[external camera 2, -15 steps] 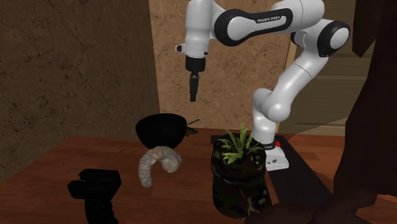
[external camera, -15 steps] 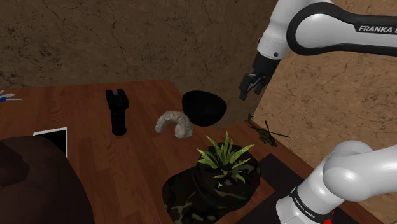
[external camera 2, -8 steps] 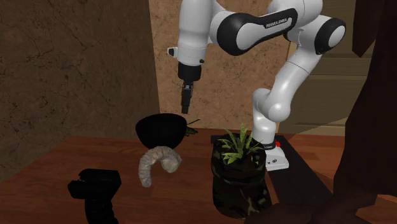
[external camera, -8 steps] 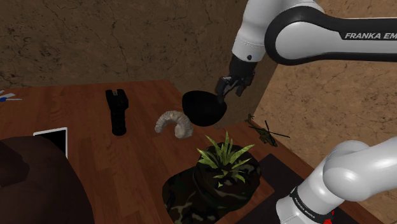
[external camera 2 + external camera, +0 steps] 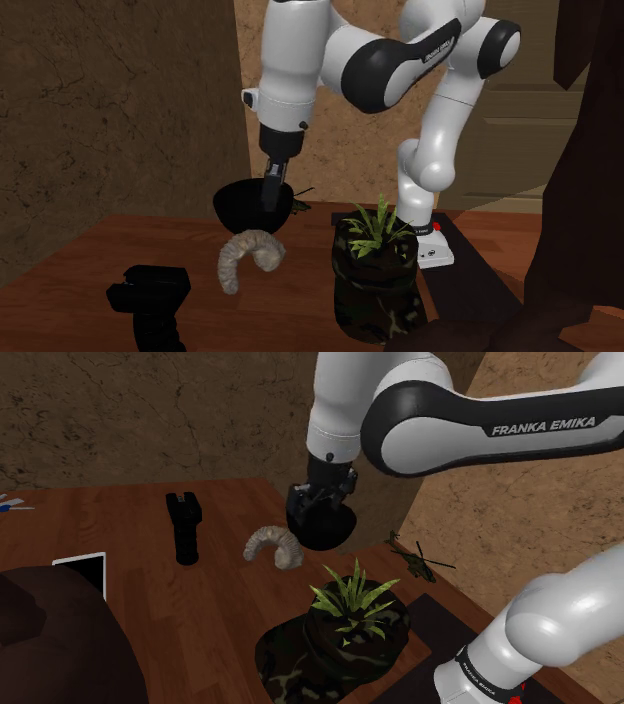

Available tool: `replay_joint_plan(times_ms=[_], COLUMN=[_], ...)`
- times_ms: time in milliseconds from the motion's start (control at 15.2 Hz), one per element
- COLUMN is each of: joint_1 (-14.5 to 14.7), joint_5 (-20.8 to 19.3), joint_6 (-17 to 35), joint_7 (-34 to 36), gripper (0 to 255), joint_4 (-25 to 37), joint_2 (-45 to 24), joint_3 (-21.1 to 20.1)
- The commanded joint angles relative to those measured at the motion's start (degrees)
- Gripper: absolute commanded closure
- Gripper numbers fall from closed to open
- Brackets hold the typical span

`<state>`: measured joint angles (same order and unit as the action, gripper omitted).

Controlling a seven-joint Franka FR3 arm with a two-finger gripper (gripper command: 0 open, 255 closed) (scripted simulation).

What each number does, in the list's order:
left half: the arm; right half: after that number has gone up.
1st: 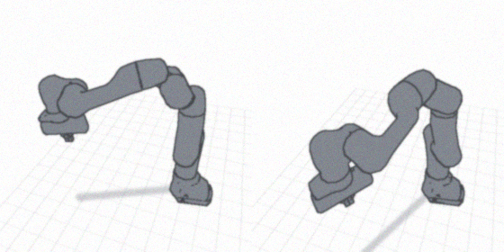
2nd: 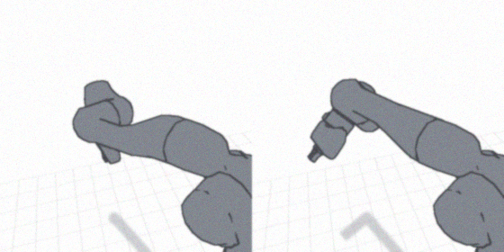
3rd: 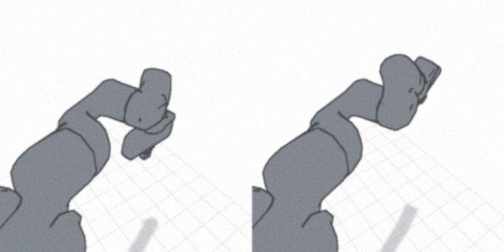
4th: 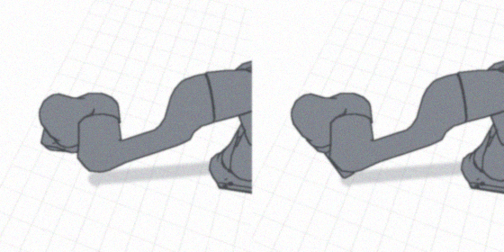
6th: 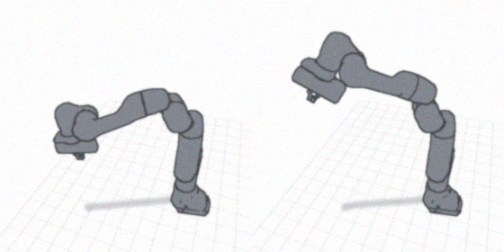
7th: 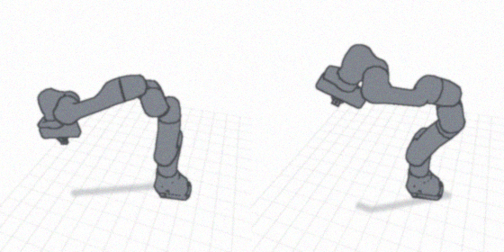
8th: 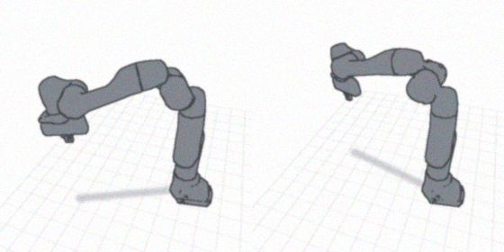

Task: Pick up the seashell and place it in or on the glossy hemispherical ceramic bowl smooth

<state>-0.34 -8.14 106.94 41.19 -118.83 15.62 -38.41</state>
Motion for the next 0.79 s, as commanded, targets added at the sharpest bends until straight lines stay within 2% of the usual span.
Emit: replay_joint_plan(times_ms=[0,132,264,726], joint_1=[-0.52,-0.51,0.79,0.44], joint_5=[-4.16,-9.43,-15.47,-16.60], joint_6=[-0.66,-2.34,-4.94,0.03], joint_7=[5.72,11.35,16.99,17.72], gripper=[0,0,0,0], joint_4=[3.77,8.18,13.04,8.62], joint_2=[-5.18,-11.25,-18.05,-18.67], joint_3=[-4.04,-7.59,-10.24,-8.97])
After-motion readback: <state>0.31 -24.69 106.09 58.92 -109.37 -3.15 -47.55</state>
